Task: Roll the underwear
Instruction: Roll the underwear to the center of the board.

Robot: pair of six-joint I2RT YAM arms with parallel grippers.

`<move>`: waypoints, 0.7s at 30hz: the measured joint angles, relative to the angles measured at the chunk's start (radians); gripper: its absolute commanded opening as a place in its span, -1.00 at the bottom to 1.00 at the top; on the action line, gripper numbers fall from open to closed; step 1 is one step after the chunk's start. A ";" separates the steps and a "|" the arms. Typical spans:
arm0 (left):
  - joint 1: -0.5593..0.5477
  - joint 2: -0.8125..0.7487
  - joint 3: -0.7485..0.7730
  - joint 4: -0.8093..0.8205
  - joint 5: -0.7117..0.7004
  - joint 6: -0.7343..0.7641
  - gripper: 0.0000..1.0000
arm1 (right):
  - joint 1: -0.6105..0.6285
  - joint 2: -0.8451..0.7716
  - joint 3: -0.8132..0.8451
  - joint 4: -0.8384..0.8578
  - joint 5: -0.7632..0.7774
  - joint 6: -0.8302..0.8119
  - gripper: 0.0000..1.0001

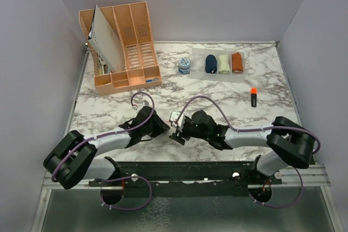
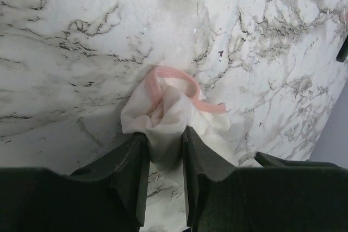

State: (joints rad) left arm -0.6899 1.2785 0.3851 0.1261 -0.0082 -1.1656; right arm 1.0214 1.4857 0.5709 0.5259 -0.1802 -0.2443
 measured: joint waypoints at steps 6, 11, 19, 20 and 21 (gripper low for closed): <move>-0.002 0.000 0.012 -0.028 0.000 0.002 -0.37 | 0.069 0.117 0.000 0.006 0.072 -0.112 0.29; -0.002 -0.008 0.017 -0.051 -0.001 0.005 -0.36 | 0.105 0.201 0.037 0.029 0.184 -0.150 -0.21; 0.002 -0.095 0.017 -0.163 -0.030 0.013 0.10 | 0.119 0.207 0.032 0.042 0.304 -0.045 -0.85; 0.003 -0.113 0.016 -0.179 -0.035 0.014 0.11 | 0.117 0.203 0.023 0.051 0.304 -0.019 -0.85; 0.006 -0.134 0.015 -0.195 -0.039 0.014 0.12 | 0.114 0.196 0.011 0.065 0.297 0.012 -0.85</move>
State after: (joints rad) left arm -0.6838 1.1450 0.4004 -0.0685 -0.0471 -1.1511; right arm 1.1351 1.6821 0.5816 0.5907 0.1165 -0.2325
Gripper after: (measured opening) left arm 0.528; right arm 0.153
